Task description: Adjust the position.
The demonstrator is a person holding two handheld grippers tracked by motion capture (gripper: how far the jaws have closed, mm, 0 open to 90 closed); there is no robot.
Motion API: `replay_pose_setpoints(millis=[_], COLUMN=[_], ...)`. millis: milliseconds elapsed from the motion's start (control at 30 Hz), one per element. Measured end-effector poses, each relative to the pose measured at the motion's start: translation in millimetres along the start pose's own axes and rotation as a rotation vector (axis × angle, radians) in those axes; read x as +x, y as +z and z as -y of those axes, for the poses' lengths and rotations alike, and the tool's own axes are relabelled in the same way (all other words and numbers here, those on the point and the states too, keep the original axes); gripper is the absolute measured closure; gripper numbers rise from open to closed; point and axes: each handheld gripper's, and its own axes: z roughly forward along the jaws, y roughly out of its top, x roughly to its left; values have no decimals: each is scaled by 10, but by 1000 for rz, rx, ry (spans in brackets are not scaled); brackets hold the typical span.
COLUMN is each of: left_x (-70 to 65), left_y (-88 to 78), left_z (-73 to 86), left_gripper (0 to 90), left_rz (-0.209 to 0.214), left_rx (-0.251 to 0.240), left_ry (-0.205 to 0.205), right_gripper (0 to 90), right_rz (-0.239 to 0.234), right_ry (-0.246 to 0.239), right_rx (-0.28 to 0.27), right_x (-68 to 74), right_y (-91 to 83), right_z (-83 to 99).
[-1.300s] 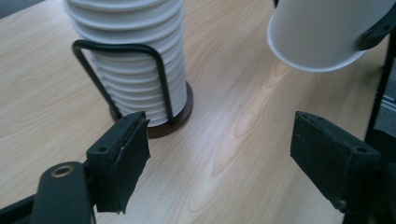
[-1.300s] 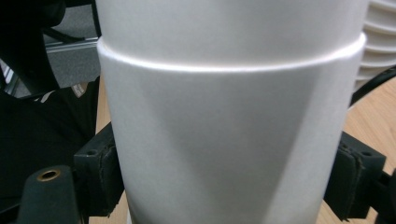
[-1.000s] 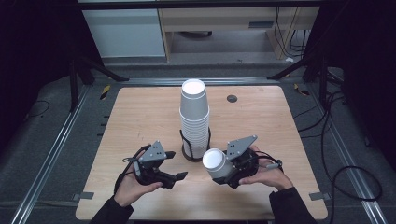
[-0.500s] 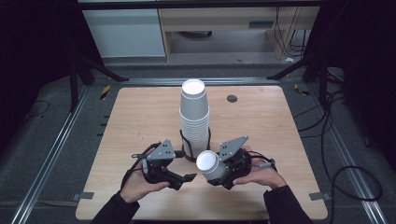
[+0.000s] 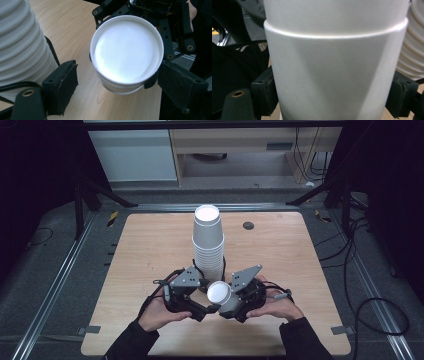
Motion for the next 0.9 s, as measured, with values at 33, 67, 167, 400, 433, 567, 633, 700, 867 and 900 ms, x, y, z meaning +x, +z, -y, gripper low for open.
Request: replay_pose_setpoints(millis=[33,67,167,400,433,567,633,700,867,900], left_x=[-2,-4,-2,9,11,0,1,8,12,11], left_y=[14,28,70,132,141,171,183,194,201,200], left_z=[-6,-11,-21,-33,-35,-42,-48,-50,-50,-50], left_gripper=[156,156,157,167,170,182,187,195,208,209], left_rz=[4,7,16,35,38,46,43,48,49,49], left_rx=[2,5,12,19,21,31,40,46,56,57], left_ry=[3,3,5,0,-1,-1,6,-2,-8,-9], right_gripper=[163,163,163,163,163,163,163,163,164,164], right_rz=[-1,-1,-5,-16,-18,-25,-27,-30,-31,-30], right_ry=[-2,-4,-9,-6,-7,-6,-7,-6,-4,-5], right_rx=[3,6,11,18,17,19,20,23,34,35], right_x=[3,5,10,8,8,9,8,11,8,8], right_y=[8,16,35,66,69,82,88,92,98,100], right_z=[-6,-12,-32,-50,-52,-64,-68,-70,-66,-66])
